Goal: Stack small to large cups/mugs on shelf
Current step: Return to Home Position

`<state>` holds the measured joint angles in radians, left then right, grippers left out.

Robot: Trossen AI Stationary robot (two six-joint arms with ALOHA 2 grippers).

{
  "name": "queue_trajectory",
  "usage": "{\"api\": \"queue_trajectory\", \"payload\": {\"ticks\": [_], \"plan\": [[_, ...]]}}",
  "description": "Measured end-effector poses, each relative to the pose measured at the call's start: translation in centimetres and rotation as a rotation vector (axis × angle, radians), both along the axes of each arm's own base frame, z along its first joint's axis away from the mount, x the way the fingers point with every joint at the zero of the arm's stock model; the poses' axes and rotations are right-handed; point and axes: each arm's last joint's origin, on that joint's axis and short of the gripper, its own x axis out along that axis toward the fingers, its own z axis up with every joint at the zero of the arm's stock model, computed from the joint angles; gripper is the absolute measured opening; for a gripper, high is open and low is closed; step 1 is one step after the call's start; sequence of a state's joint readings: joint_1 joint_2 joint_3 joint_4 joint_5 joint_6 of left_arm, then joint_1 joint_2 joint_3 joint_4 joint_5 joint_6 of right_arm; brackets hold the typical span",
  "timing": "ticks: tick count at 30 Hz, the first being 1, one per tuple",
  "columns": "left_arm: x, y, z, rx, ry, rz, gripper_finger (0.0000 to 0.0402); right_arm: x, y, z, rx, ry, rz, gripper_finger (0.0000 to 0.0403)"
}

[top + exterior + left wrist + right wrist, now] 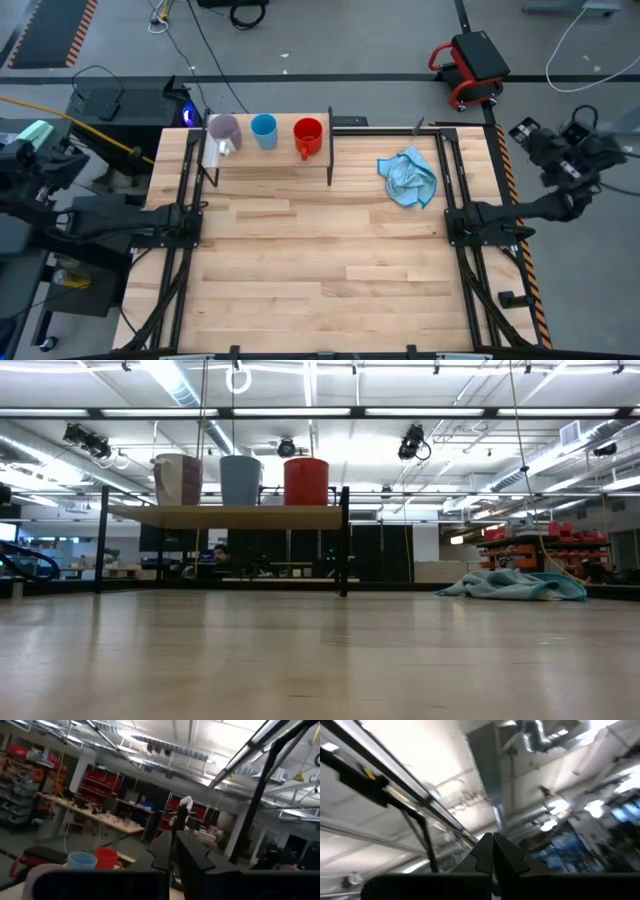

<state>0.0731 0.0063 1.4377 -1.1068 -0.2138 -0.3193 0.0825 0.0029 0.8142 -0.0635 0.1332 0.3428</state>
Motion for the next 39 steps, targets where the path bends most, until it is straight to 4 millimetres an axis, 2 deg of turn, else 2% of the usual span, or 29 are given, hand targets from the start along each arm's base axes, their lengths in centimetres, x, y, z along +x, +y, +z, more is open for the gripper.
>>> {"api": "queue_trajectory", "payload": {"ticks": [5, 9, 11, 15, 21, 29, 39], "plan": [[3.1, -0.4, 0.5, 0.066, -0.026, -0.018, 0.0023, 2.9, 0.8, -1.9, -0.075, -0.081, 0.105, 0.0018], [4.2, -0.7, 1.6, 0.181, -0.143, -0.103, 0.0027, 4.5, 0.9, -3.2, -0.054, -0.081, 0.121, 0.0018], [4.9, -0.7, 1.3, 0.183, -0.121, -0.129, 0.0030, 5.2, 0.9, -3.9, -0.050, -0.071, 0.126, 0.0018], [7.4, -0.6, 0.5, 0.152, -0.069, -0.115, 0.0036, 6.3, 0.9, -5.2, -0.044, -0.113, 0.116, 0.0018], [10.7, -0.3, -0.1, 0.187, -0.111, -0.123, 0.0029, 7.8, 0.9, -7.5, -0.024, -0.139, 0.132, 0.0018], [15.1, 0.3, -2.2, 0.144, -0.122, -0.151, 0.0026, 8.7, 0.9, -9.1, -0.015, -0.143, 0.142, 0.0018], [18.4, 0.7, -4.8, 0.097, -0.095, -0.178, 0.0034, 8.9, 1.0, -9.2, -0.011, -0.124, 0.163, 0.0018]]}}
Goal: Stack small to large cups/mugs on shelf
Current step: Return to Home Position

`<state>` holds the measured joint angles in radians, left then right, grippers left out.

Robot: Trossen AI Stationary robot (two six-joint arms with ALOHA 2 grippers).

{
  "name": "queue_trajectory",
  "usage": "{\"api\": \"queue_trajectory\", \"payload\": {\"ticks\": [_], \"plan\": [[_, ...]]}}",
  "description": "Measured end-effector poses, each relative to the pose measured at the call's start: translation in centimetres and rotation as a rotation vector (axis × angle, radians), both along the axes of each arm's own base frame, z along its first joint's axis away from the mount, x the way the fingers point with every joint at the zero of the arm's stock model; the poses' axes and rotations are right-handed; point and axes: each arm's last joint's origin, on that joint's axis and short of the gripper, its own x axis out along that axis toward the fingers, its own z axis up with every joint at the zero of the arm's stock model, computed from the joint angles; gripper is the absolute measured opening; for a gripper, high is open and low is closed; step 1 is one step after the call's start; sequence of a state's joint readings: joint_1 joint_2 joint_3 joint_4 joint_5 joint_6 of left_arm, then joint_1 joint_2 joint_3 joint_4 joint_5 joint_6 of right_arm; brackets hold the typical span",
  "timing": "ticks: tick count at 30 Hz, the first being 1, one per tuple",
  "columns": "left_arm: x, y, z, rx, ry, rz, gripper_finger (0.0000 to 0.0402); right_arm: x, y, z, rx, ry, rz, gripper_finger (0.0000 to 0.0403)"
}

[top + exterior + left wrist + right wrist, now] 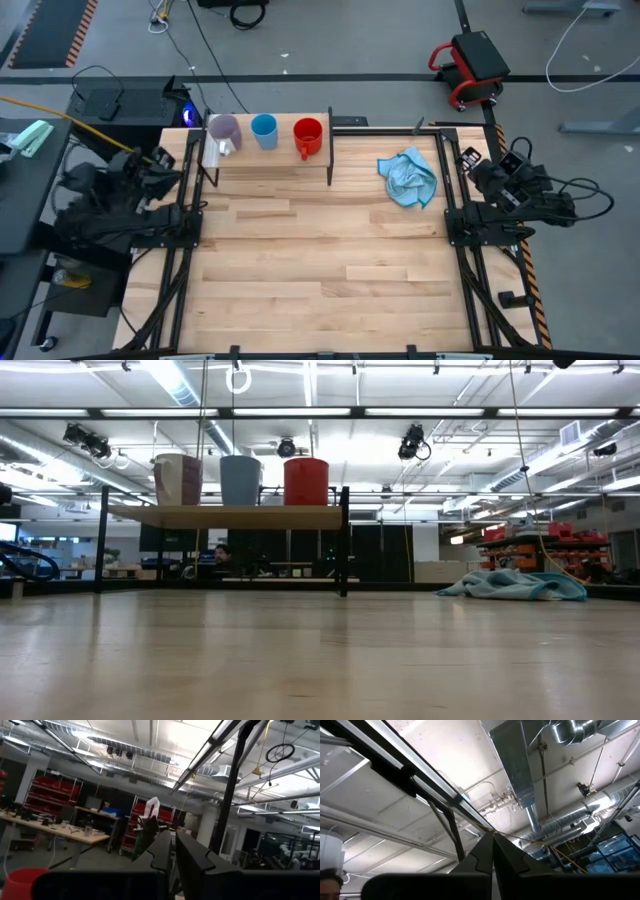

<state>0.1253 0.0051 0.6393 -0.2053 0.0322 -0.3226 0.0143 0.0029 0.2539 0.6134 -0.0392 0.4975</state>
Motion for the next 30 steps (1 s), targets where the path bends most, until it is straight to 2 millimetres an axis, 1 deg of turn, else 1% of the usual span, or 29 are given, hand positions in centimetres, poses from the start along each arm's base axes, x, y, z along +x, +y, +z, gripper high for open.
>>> {"api": "queue_trajectory", "payload": {"ticks": [4, 7, 12, 16, 18, 22, 25, 28, 30], "plan": [[2.1, 0.3, -2.1, -0.017, 0.018, -0.006, 0.0027, 0.2, 0.0, -0.1, -0.001, 0.022, 0.000, 0.0018], [3.3, 0.4, -3.6, -0.042, 0.041, -0.015, 0.0024, 0.4, 0.0, -0.4, 0.000, 0.057, 0.001, 0.0018], [4.6, 0.6, -5.4, -0.085, 0.076, -0.029, 0.0028, 1.0, 0.0, -0.9, 0.028, 0.138, 0.004, 0.0018], [5.5, 0.7, -6.6, -0.092, 0.039, -0.036, 0.0035, 1.2, 0.0, -1.3, 0.030, 0.158, 0.002, 0.0018], [6.0, 0.8, -7.6, -0.106, 0.041, -0.042, 0.0036, 1.6, -0.1, -2.0, 0.038, 0.162, -0.003, 0.0018], [6.7, 0.8, -9.0, -0.121, 0.051, -0.047, 0.0031, 2.4, -0.1, -4.3, 0.055, 0.115, 0.003, 0.0018], [7.0, 0.9, -9.5, -0.131, 0.065, -0.050, 0.0026, 2.5, -0.1, -5.5, 0.054, 0.074, 0.002, 0.0018], [7.2, 0.9, -10.1, -0.139, 0.080, -0.051, 0.0023, 3.2, -0.1, -6.7, 0.080, 0.135, 0.029, 0.0018], [7.5, 0.9, -10.7, -0.144, 0.101, -0.050, 0.0025, 3.4, -0.1, -6.9, 0.090, 0.183, 0.035, 0.0018]]}}
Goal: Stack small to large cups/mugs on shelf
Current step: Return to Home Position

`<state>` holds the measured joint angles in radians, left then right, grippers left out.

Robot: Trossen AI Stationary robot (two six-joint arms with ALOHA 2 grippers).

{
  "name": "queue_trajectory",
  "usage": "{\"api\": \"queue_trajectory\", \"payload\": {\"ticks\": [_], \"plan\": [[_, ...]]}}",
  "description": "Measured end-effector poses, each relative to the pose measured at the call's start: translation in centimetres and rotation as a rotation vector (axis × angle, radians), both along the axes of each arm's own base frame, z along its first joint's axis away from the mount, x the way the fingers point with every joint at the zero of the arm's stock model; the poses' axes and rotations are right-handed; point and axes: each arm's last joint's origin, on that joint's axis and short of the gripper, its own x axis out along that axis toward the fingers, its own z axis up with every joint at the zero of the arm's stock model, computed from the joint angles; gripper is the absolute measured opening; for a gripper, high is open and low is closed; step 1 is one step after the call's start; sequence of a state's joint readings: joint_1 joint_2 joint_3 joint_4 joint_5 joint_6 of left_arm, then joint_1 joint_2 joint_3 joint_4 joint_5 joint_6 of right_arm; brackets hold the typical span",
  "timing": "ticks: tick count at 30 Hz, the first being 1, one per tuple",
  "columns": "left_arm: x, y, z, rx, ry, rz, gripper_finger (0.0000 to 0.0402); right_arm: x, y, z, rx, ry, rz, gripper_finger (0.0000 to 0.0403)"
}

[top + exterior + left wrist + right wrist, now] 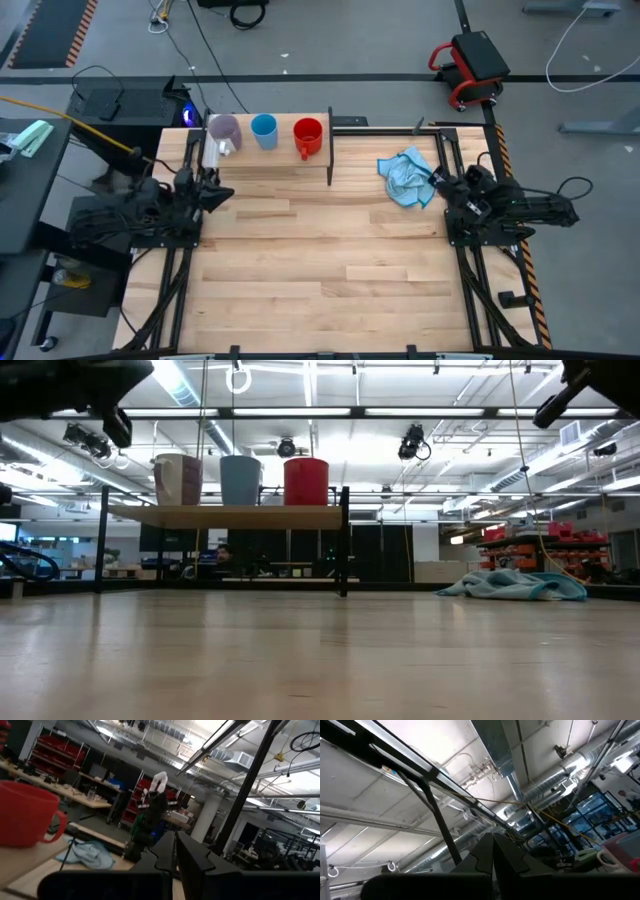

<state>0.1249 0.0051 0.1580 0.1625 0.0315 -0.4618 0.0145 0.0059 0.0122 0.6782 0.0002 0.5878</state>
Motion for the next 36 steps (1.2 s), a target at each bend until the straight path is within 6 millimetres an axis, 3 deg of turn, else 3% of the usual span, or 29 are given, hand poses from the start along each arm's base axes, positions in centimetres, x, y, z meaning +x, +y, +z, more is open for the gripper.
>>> {"api": "queue_trajectory", "payload": {"ticks": [5, 14, 26, 36], "plan": [[0.2, 0.0, -0.6, 0.005, 0.020, 0.003, 0.0033, 0.1, 0.0, -0.1, -0.003, 0.013, -0.004, 0.0018], [0.4, 0.1, -1.4, 0.022, 0.107, 0.010, 0.0028, 1.3, -0.1, -2.2, 0.085, 0.265, -0.001, 0.0018], [0.4, 0.1, -1.4, 0.057, 0.094, 0.038, 0.0035, 1.3, -0.1, -2.2, 0.093, 0.259, 0.000, 0.0018], [1.1, 0.2, -3.4, 0.067, 0.030, 0.043, 0.0025, 1.4, -0.1, -2.4, 0.047, 0.283, -0.029, 0.0018]]}}
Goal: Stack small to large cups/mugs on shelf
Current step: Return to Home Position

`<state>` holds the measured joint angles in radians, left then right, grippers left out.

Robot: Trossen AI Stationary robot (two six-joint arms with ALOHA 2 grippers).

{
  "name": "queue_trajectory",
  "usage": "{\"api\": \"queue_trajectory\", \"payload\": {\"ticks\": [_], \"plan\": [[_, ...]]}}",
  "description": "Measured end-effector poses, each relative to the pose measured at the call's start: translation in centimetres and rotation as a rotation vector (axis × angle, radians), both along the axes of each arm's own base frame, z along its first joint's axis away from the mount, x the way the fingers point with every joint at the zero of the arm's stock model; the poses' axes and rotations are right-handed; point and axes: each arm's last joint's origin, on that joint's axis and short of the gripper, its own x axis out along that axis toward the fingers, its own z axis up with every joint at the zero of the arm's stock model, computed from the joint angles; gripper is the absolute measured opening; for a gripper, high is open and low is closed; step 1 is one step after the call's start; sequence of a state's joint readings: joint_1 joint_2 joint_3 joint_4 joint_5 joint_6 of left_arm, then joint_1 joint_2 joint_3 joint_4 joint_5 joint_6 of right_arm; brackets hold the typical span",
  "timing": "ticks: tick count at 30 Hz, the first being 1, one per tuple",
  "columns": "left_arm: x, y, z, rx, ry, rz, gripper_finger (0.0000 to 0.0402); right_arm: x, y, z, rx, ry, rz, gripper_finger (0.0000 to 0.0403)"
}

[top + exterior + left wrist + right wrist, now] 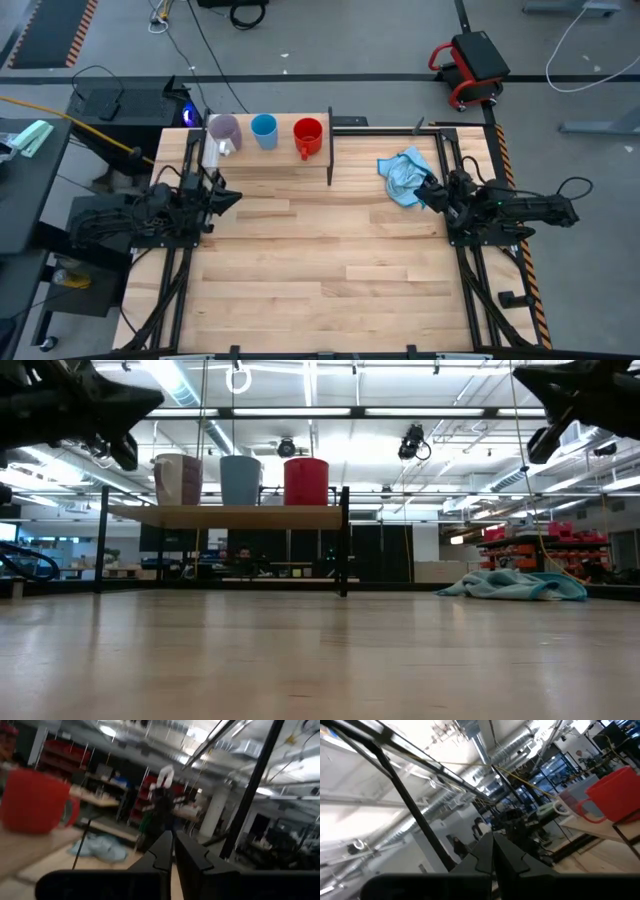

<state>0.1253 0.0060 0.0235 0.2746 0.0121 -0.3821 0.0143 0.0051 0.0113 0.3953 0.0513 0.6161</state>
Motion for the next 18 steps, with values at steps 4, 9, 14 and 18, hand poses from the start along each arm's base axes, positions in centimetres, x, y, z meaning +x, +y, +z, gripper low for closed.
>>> {"api": "queue_trajectory", "payload": {"ticks": [4, 9, 14, 18], "plan": [[0.2, 0.0, -0.7, -0.010, 0.072, 0.001, 0.0024, 0.3, 0.0, -0.8, -0.034, 0.094, -0.012, 0.0018], [0.4, 0.1, -2.0, -0.022, 0.204, 0.009, 0.0032, 0.7, 0.0, -2.5, -0.046, 0.267, -0.012, 0.0018], [0.4, 0.1, -2.8, -0.032, 0.297, 0.016, 0.0035, 0.8, 0.0, -3.7, -0.078, 0.399, -0.006, 0.0018], [0.6, 0.1, -2.9, 0.020, 0.325, 0.023, 0.0029, 0.9, 0.1, -3.6, -0.106, 0.407, -0.008, 0.0018]]}}
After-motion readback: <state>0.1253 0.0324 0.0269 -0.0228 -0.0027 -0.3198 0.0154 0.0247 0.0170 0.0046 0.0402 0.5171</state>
